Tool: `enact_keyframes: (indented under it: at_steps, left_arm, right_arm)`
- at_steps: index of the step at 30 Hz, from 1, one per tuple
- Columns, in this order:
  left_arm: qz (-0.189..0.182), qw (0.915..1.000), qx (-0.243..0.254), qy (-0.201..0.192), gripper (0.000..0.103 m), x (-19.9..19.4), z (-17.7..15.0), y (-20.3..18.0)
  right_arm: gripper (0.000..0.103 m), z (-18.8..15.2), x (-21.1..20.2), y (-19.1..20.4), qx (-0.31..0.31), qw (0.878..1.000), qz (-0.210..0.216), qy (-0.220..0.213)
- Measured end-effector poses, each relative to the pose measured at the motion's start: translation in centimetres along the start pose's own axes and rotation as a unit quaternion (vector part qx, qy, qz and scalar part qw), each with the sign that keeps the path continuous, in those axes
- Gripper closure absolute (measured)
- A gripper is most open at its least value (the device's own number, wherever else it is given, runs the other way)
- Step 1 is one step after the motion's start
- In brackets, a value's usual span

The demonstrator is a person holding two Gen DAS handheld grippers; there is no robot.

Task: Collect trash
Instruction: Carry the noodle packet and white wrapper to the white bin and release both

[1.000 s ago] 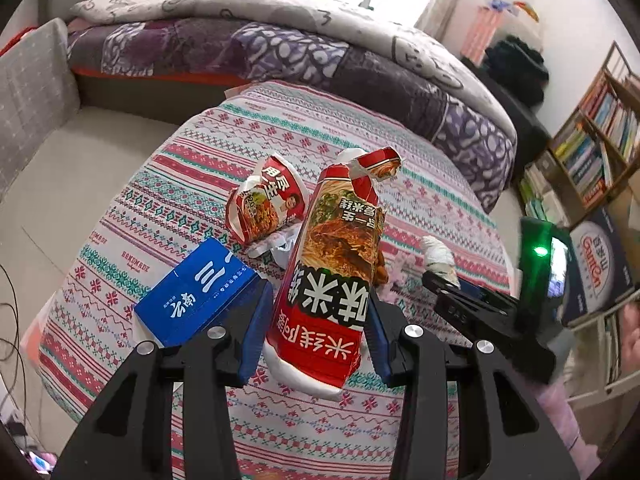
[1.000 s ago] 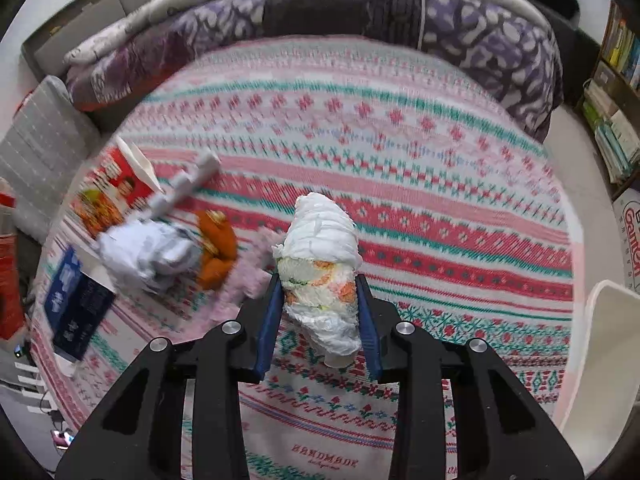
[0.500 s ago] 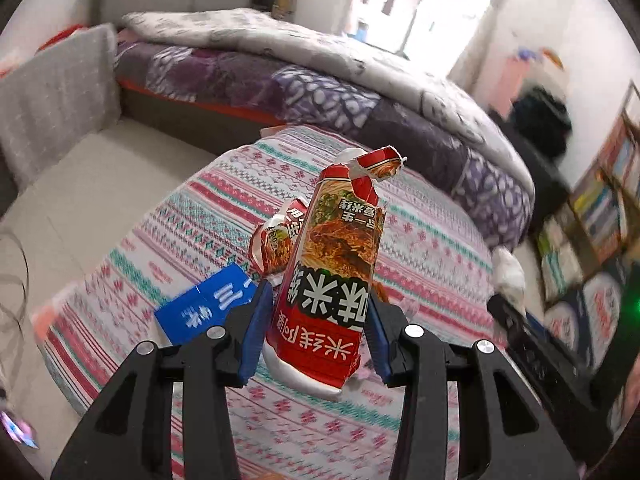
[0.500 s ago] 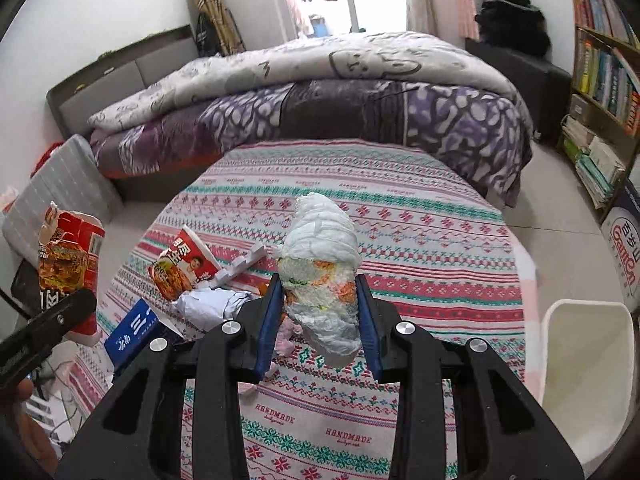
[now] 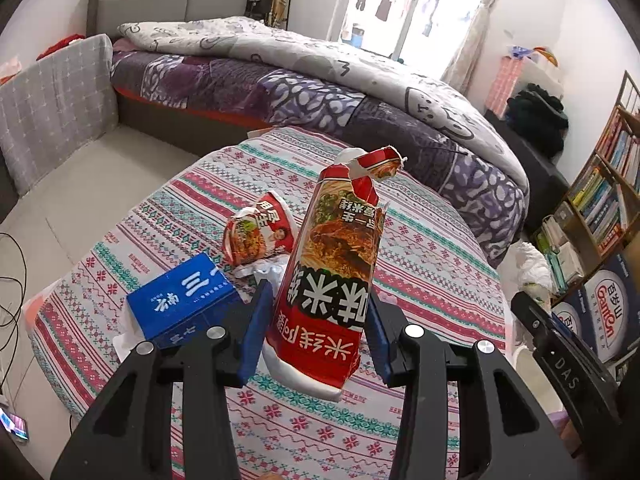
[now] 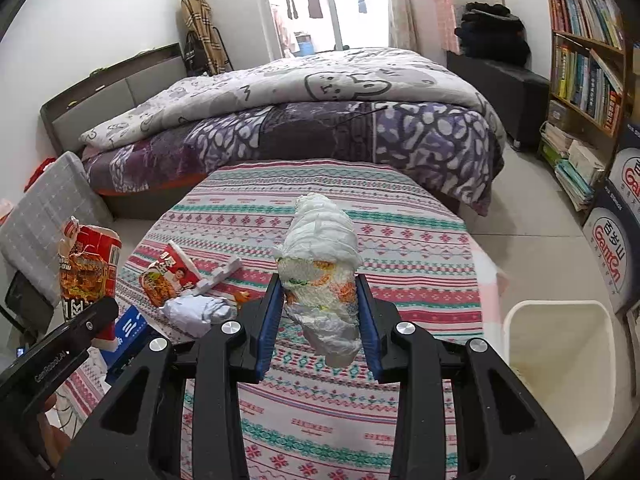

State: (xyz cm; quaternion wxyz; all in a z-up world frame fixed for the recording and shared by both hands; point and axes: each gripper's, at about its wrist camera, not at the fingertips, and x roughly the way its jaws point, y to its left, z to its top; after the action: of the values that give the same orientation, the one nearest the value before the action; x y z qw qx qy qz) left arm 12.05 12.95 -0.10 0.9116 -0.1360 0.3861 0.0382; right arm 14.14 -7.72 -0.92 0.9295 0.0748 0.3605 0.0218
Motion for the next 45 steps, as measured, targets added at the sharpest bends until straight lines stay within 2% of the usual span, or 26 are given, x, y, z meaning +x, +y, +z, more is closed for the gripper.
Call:
enact_keyframes:
  at_steps: [13,22,26,32,34,35,36,37,42,45]
  left_arm:
    - [-0.020,0.9992,0.034,0.008,0.059,0.4,-0.9,-3.5]
    - [-0.037,0.9970,0.064,0.024,0.058,1.3,-2.3,-7.0]
    - [-0.050,0.9950,0.079,0.032,0.058,1.6,-3.0,-8.8]
    - [-0.086,0.9883,0.110,0.061,0.058,2.5,-4.5,-12.1]
    - [-0.104,0.9844,0.121,0.075,0.058,2.7,-5.1,-13.3]
    - [-0.112,0.9822,0.128,0.080,0.058,2.8,-5.5,-14.0]
    - [-0.121,0.9796,0.135,0.086,0.058,2.9,-6.0,-14.8]
    - [-0.129,0.9775,0.141,0.090,0.058,3.0,-6.3,-15.4]
    - [-0.173,0.9630,0.169,0.119,0.058,3.2,-8.6,-19.0]
    - [-0.196,0.9531,0.184,0.139,0.058,3.4,-10.1,-21.1]
  right_arm:
    - [0.069,-0.3,-1.2,-4.3,0.024,0.999,-0.033,-0.001]
    - [0.069,-0.3,-2.0,-9.3,0.071,0.995,-0.063,0.010]
    - [0.069,-0.6,-2.2,-12.4,0.108,0.990,-0.087,0.023]
    - [0.067,-1.5,-2.3,-17.4,0.179,0.974,-0.129,0.048]
    - [0.063,-1.7,-2.7,-18.9,0.198,0.968,-0.145,0.048]
    - [0.057,-1.8,-3.1,-19.9,0.209,0.965,-0.154,0.044]
    - [0.045,-1.8,-3.5,-20.5,0.217,0.962,-0.161,0.037]
    - [0.039,-1.8,-3.9,-21.1,0.224,0.960,-0.168,0.031]
    - [0.027,-2.0,-5.5,-23.6,0.251,0.951,-0.182,0.013]
    - [0.025,-2.1,-6.2,-25.0,0.264,0.947,-0.184,0.007]
